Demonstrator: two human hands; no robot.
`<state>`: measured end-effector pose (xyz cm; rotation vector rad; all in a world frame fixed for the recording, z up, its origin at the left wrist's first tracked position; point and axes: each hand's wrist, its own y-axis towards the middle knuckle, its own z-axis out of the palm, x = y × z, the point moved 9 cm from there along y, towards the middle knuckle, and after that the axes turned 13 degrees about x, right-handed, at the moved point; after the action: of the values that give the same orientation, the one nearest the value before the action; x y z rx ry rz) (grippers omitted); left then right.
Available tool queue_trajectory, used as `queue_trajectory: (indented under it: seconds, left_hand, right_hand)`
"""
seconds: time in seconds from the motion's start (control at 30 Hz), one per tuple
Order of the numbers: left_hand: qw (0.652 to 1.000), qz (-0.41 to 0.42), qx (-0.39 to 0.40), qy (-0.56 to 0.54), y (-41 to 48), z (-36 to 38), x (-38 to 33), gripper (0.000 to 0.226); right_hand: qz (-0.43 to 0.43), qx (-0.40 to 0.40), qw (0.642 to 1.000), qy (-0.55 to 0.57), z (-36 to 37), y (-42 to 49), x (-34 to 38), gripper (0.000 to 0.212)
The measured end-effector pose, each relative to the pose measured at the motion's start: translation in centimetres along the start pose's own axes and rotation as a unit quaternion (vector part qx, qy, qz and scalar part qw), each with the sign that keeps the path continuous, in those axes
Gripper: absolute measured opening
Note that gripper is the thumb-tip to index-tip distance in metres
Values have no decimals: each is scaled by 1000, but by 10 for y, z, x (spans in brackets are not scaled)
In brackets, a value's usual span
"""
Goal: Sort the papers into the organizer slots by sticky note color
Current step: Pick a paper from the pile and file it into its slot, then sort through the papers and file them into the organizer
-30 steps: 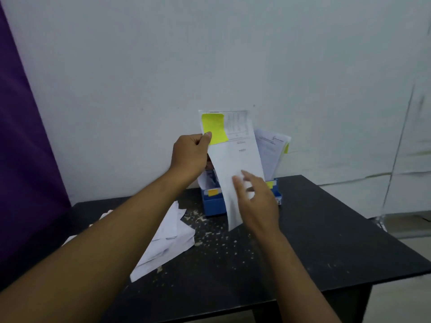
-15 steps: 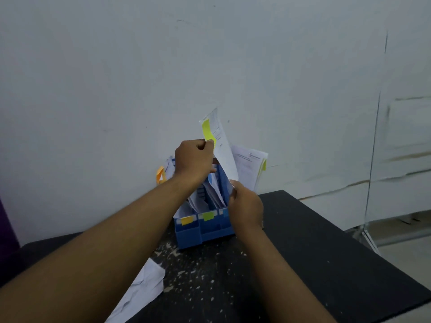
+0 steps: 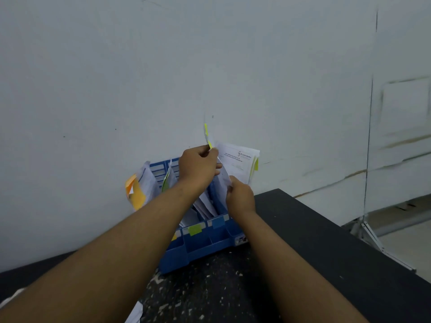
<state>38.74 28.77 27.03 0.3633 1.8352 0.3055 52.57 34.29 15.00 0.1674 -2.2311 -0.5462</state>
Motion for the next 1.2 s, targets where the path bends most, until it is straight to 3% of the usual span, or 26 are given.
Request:
queue_trajectory:
  seconds: [0.17,0.4,0.57,0.77,1.0,1.2]
  left_hand:
    - [999,-14,34,3,1,14,29,53]
    - [996,-9,44,75,-13,3,59,45]
    - [992,-6,41,118,-36,-20,66,36]
    - [986,14,10,166,-110,-68,82,24]
    - [978,-51,-55,195,-221,-154,136,30]
    - [948,-153,-126,249,-317,-243,189,23]
  right_hand:
    - [47,54,996,44,33,14,-28,20]
    - [83,53,993,70,45,7,-38,27]
    - [98,11,992,77,32,-14,-23,55]
    - [63,-66,995,-48,22,-82,33,59]
    - [-32,18,998,-47,73,-168,106,52]
    - [-85,119,988,-55,147,-231,158,49]
